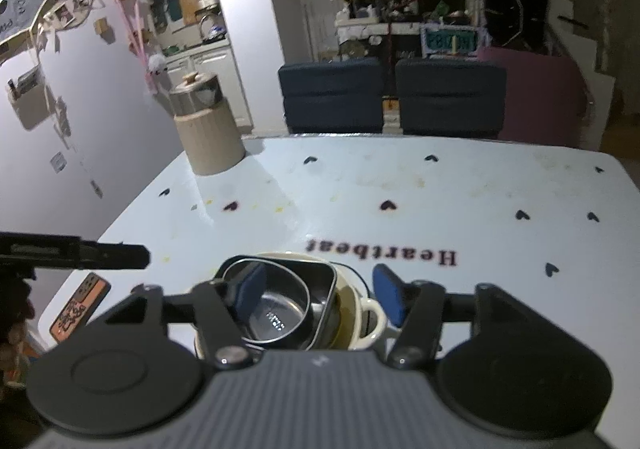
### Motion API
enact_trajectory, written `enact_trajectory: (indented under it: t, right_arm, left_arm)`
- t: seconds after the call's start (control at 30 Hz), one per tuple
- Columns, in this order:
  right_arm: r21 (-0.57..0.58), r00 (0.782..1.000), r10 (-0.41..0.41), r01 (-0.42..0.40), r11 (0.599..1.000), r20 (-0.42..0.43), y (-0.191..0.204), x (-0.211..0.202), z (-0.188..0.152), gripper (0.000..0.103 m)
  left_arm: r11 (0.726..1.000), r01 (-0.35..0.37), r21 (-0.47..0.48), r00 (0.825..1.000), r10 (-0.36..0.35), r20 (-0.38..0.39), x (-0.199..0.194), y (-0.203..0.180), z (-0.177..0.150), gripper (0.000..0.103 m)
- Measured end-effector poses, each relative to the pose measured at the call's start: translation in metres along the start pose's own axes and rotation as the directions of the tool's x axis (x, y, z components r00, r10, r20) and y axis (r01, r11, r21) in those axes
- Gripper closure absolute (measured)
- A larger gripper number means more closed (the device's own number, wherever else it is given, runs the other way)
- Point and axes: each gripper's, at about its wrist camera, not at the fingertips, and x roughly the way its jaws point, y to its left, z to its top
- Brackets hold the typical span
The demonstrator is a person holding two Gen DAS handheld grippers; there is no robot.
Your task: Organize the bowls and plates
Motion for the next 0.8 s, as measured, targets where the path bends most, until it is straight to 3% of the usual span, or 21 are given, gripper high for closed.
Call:
enact_trajectory:
  t: [0.2, 0.8]
  right_arm:
    - [-0.007, 0.996, -0.047, 0.048, 0.999, 0.073, 0.006, -0.016, -0.011, 0.029]
    - [-0.045, 0.976, -0.096, 0.107, 0.993, 0.195, 0.021, -0.061, -0.051, 0.009]
  left_arm:
    - [0.998, -0.025, 0.059, 0.997, 0.021, 0.074, -0.023, -0.014, -0.006, 0.000]
    - [0.969, -0.150, 0.195, 0.979, 0.118, 0.163, -0.053, -0.039, -0.056, 0.000]
